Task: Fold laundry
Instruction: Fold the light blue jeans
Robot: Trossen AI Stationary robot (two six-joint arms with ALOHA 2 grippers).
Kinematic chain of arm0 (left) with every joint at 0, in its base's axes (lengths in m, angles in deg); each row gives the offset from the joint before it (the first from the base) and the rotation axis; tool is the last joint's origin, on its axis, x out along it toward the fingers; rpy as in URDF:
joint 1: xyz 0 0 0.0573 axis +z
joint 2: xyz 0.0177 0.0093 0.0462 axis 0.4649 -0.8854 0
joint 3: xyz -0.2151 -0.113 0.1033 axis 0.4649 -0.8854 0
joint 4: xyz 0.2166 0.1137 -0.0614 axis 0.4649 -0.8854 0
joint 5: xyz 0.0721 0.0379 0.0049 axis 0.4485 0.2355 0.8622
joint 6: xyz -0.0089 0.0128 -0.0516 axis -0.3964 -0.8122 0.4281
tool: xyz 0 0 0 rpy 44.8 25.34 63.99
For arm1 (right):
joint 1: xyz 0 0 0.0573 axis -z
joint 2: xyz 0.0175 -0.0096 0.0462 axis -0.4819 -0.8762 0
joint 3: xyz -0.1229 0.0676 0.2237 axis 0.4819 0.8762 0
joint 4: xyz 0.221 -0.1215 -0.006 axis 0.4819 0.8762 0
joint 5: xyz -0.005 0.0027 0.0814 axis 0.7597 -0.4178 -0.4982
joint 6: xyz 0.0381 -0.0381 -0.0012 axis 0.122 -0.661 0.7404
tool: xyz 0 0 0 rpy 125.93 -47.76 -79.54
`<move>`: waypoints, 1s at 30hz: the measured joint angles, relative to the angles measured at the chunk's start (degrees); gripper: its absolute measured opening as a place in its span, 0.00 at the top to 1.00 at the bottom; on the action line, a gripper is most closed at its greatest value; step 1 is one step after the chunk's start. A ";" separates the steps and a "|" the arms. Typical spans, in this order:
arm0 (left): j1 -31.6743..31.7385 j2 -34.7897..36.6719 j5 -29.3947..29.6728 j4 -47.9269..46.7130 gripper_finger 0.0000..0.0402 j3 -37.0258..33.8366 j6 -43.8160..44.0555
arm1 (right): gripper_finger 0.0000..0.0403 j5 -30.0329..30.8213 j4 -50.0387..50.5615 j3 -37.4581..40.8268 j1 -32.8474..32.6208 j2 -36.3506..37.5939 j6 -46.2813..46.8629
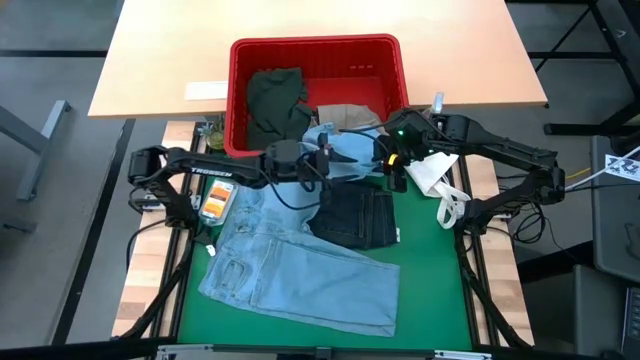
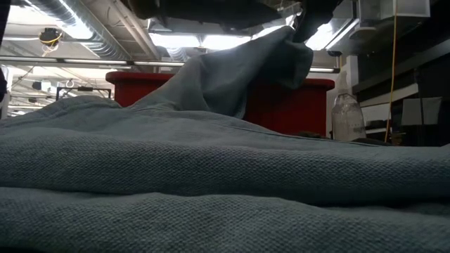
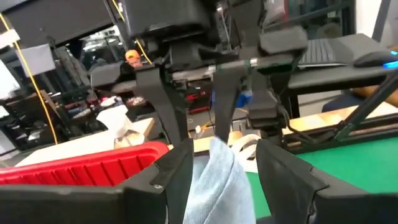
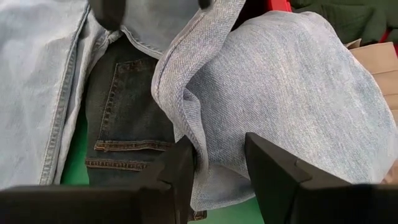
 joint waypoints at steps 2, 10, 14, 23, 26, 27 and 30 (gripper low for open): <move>0.46 -0.73 -0.04 0.06 0.58 0.02 0.00 | 0.65 0.00 -0.08 0.00 0.00 0.00 0.00; 2.63 -2.96 -0.48 -1.39 0.58 0.00 1.57 | 0.65 0.00 -0.15 0.00 0.00 0.00 0.00; 2.80 -2.96 -0.46 -2.45 0.58 0.00 1.57 | 0.65 0.00 -0.25 0.02 0.00 0.00 0.00; 2.80 -3.00 -0.18 -9.69 0.74 0.00 1.55 | 0.65 -0.02 -3.75 0.04 0.00 0.02 -0.04; 2.80 -3.00 0.51 -9.70 0.86 0.00 1.53 | 0.65 0.00 -4.66 0.02 0.00 0.02 -1.74; 2.80 -2.87 0.99 -9.77 0.90 0.00 1.56 | 0.65 0.00 -4.69 0.04 0.00 0.02 -2.79; 2.80 -1.93 2.71 -9.70 0.97 0.01 2.96 | 0.65 0.00 -4.70 0.04 0.00 0.04 -5.84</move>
